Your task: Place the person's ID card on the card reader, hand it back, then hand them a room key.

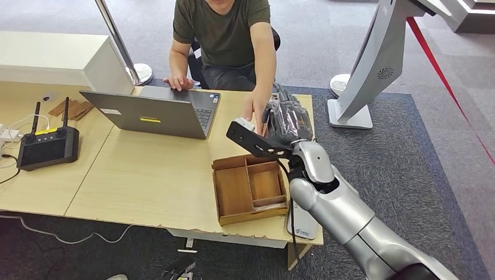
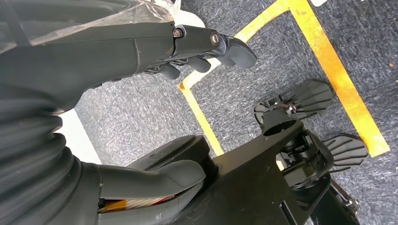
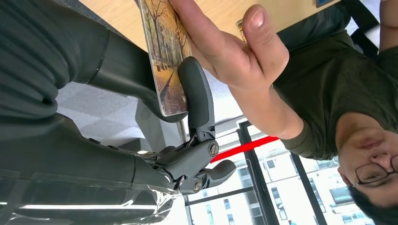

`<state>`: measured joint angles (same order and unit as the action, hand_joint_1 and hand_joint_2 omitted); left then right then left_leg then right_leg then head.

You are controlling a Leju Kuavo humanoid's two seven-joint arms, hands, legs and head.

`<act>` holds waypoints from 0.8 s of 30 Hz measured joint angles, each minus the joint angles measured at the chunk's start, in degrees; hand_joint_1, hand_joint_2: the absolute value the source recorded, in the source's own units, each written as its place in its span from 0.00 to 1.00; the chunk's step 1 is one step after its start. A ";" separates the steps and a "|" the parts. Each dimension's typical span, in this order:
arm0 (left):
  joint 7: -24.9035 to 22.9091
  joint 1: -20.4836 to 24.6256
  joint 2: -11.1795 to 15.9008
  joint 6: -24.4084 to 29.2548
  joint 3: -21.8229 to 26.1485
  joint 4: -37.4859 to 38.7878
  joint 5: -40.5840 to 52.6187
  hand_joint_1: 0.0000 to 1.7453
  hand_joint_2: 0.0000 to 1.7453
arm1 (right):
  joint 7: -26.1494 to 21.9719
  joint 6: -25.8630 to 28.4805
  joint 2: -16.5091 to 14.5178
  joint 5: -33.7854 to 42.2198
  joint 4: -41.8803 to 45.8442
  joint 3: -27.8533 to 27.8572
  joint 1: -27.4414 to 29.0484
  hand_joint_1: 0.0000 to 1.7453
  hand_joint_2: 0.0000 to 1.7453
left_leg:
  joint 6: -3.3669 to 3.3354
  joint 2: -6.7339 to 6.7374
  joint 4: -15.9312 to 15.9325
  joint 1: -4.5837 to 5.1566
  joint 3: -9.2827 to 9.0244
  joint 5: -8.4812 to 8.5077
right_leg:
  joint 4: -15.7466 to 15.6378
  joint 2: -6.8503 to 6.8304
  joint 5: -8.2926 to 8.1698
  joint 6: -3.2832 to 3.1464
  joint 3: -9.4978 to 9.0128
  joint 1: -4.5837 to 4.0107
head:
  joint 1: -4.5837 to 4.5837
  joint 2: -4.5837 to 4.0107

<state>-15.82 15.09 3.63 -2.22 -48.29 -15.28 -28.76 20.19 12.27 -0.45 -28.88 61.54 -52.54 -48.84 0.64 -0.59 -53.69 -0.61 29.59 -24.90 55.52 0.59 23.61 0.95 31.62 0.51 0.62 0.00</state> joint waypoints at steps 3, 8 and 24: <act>0.00 0.00 0.00 0.01 -0.01 0.03 -0.11 0.00 1.00 | 0.03 0.01 -0.27 0.04 -1.08 -0.25 -0.24 1.00 1.00 | 0.00 0.00 0.00 0.00 0.00 0.00 | 0.00 0.00 0.00 0.00 0.00 0.00 | 0.02 0.00; 0.06 -0.01 0.00 0.02 0.00 0.13 -0.31 0.00 1.00 | -0.20 0.20 -0.64 0.13 -2.42 -0.80 -0.62 0.00 1.00 | 0.01 0.00 0.00 0.00 0.01 -0.01 | 0.00 0.00 0.00 0.00 0.01 0.00 | 0.02 0.00; 0.26 -0.06 0.00 0.13 0.00 0.16 -0.40 0.00 1.00 | -0.26 1.21 -1.36 0.49 -5.55 -1.44 -0.84 0.00 1.00 | 0.00 0.00 0.00 0.00 0.00 0.00 | 0.00 0.00 0.00 0.00 0.01 0.00 | 0.01 0.00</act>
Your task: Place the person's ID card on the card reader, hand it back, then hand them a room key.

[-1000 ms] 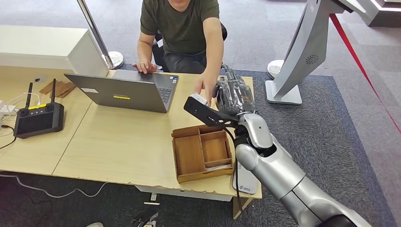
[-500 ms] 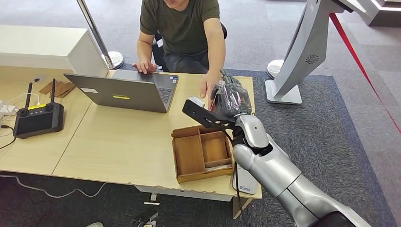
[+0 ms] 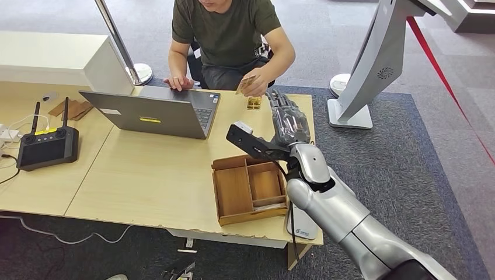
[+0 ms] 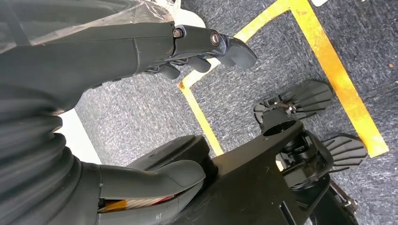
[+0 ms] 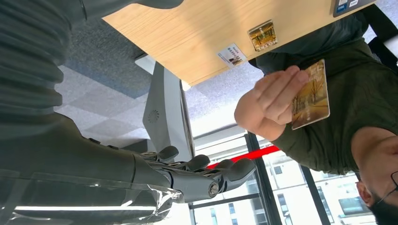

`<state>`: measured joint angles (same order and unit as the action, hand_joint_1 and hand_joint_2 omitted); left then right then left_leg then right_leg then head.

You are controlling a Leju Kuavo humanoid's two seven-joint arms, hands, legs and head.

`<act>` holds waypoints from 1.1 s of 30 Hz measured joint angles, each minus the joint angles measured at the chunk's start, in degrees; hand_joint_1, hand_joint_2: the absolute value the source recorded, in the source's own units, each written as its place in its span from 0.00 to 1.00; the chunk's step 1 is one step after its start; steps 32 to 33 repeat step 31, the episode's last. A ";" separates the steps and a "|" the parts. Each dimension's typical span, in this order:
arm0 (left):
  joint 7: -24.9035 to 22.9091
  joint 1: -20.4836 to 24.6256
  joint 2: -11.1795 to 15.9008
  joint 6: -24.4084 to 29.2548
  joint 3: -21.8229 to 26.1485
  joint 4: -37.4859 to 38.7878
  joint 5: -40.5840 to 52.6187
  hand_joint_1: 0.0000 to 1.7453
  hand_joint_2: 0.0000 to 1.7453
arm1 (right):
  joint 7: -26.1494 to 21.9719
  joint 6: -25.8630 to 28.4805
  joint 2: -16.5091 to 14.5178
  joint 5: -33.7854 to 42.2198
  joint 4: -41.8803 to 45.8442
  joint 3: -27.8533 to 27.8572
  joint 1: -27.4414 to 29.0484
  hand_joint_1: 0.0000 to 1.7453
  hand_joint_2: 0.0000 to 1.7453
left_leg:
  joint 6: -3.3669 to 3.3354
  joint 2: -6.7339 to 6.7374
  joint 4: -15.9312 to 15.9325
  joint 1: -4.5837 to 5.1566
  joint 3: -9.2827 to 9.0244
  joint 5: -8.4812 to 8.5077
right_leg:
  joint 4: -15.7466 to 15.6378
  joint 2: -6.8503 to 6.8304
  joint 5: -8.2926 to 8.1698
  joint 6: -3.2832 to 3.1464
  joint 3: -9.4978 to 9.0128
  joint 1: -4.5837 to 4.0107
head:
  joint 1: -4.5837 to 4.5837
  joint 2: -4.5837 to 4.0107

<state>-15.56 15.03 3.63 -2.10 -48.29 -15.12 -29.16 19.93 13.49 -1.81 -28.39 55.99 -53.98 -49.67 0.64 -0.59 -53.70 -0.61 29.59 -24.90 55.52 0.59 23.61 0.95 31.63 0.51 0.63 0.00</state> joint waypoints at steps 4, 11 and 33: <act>0.00 0.00 0.00 0.00 0.00 0.02 -0.11 0.00 1.00 | -0.08 0.93 -0.07 0.86 -0.59 -0.06 -0.04 0.00 1.00 | 0.00 0.00 0.00 0.00 0.00 0.00 | 0.00 0.00 0.00 0.00 0.00 0.00 | 0.01 0.00; 0.00 -0.04 0.00 -0.10 -0.01 0.18 -0.28 0.00 1.00 | -8.16 6.89 0.37 15.97 -1.50 1.36 0.54 0.00 1.00 | 0.00 0.01 0.00 0.00 -0.01 0.00 | 0.00 0.00 0.00 0.00 0.01 0.00 | -0.01 0.00; 0.21 -0.42 0.07 -0.11 -0.01 0.56 -0.61 0.00 1.00 | -33.20 13.84 4.89 66.68 -3.31 15.23 6.16 0.00 1.00 | -0.02 0.01 -0.02 0.07 -0.01 -0.01 | -0.02 0.02 -0.02 0.02 0.00 0.06 | -0.02 0.00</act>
